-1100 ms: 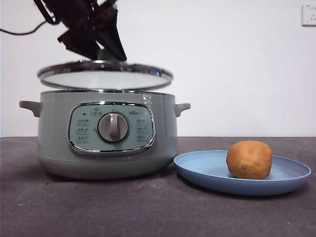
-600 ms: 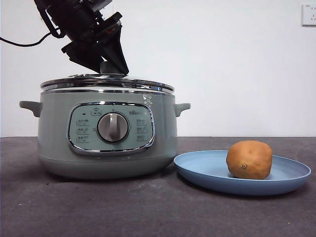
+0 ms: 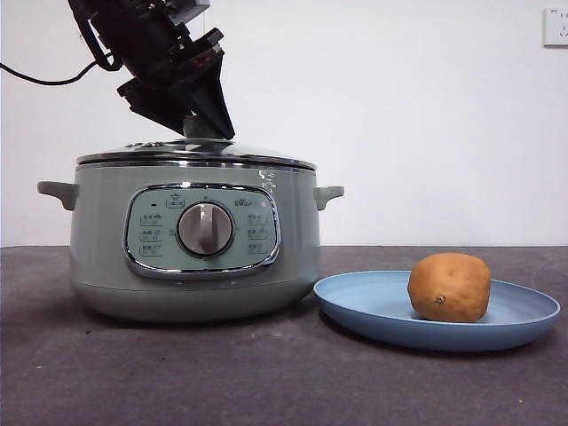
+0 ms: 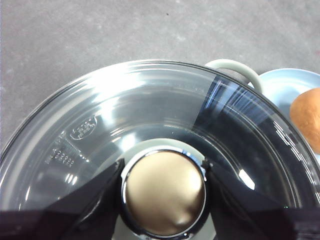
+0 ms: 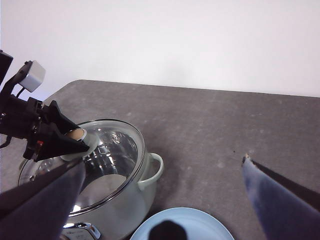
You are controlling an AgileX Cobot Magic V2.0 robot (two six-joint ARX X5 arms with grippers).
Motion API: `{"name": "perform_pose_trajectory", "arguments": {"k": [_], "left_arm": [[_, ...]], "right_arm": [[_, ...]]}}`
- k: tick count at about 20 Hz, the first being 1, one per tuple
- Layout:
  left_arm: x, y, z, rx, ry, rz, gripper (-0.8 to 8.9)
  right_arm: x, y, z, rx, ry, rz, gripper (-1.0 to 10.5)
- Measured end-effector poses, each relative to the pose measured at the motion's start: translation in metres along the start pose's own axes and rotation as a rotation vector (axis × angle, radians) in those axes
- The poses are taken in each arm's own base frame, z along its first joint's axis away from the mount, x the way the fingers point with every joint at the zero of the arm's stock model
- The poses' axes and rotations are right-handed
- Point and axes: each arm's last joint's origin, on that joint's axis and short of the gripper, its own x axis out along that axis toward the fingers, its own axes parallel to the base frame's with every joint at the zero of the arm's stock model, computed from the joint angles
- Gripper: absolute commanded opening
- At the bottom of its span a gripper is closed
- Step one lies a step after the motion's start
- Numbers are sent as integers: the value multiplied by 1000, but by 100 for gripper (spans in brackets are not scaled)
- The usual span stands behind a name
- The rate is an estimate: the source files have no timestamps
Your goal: Take the potato out from the steamer,put the potato on the plate,close the lid
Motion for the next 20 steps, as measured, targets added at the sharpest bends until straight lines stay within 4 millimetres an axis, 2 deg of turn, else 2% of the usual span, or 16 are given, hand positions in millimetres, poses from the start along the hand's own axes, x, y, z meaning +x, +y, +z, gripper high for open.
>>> {"name": "perform_pose_trajectory", "arguments": {"k": [3,4,10,14,15,17,20], "left_arm": [[-1,0,-1,3,20,-4,512],[-1,-1,-1,3,25,-6,548],[-3,-5,0,-6,33,-33,548],[-15,-8,-4,-27,56,-22,548],[-21,-10,-5,-33,53,-24,548],[-46,-15,-1,-33,-2,-12,548],[-98,-29,1,-16,-94,5,548]], "right_arm": [[0,0,-1,0,7,0,659],[0,0,-2,0,18,-1,659],[0,-1,-9,2,88,-7,659],[-1,1,-12,7,125,50,658],[-1,1,-12,8,135,65,658],[-1,2,-14,11,158,90,658],[-1,3,-20,22,227,140,658]]}}
